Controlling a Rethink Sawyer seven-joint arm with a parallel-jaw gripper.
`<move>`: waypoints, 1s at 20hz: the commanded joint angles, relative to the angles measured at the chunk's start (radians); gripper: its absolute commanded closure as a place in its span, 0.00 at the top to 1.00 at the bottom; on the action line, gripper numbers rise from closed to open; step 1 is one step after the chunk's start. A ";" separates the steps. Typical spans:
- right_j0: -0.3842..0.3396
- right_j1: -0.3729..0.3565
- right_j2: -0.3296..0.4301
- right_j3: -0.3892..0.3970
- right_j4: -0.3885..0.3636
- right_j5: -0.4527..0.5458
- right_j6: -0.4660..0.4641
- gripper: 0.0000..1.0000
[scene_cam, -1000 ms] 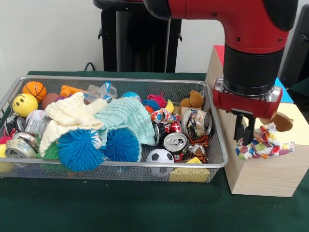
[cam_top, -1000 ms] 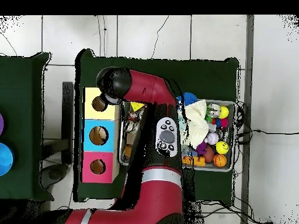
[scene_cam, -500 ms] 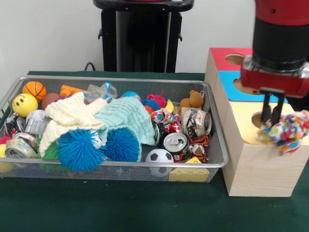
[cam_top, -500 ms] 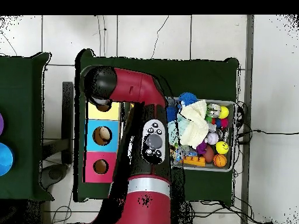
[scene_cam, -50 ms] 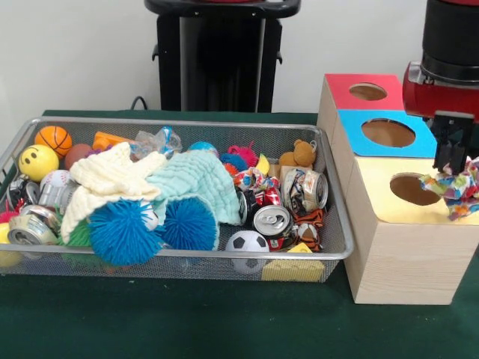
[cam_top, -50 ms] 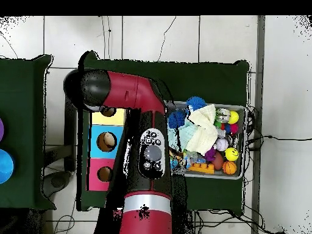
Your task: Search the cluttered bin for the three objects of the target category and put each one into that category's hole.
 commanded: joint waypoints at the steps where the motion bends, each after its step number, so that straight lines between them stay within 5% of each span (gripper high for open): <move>1: -0.042 0.004 0.065 0.146 0.010 0.030 0.094 0.00; 14: -0.047 -0.021 0.067 0.183 0.016 0.029 0.098 0.00; 20: 0.020 -0.068 0.014 0.205 0.013 0.089 0.196 0.00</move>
